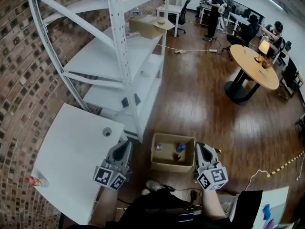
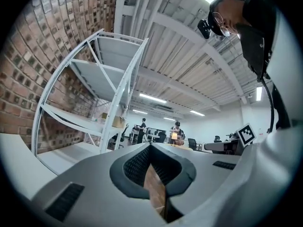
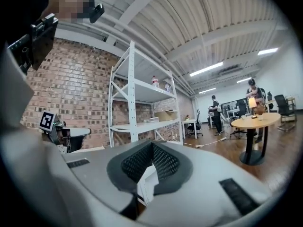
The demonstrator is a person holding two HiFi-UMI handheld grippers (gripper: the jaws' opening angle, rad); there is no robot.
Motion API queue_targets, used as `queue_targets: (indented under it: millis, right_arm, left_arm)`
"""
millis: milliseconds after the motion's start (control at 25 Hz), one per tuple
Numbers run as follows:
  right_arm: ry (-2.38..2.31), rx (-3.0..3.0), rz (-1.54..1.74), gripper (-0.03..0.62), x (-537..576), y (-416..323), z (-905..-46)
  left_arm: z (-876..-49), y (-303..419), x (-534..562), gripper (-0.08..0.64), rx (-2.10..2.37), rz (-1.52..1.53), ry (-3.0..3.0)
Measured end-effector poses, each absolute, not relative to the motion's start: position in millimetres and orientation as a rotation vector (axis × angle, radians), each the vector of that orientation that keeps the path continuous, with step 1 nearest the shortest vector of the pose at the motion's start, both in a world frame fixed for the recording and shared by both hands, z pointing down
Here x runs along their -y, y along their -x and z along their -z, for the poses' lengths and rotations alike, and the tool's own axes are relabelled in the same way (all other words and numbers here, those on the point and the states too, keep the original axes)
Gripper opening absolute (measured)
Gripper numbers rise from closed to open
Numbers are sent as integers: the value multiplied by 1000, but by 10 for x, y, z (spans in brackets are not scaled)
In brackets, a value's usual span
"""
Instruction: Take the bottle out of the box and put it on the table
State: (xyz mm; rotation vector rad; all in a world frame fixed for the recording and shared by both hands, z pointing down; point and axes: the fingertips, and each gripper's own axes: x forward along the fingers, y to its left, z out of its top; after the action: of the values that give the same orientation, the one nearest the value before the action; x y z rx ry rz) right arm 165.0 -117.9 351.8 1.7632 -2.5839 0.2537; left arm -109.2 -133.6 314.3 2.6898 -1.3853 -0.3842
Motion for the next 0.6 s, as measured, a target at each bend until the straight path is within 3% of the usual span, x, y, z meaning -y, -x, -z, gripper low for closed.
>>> queue_targets:
  millis: [600]
  right_arm:
    - [-1887,2432,-240,5,956,-1898,-3702]
  left_arm:
    - [-3378,889,1353,0,1250,325,-2732]
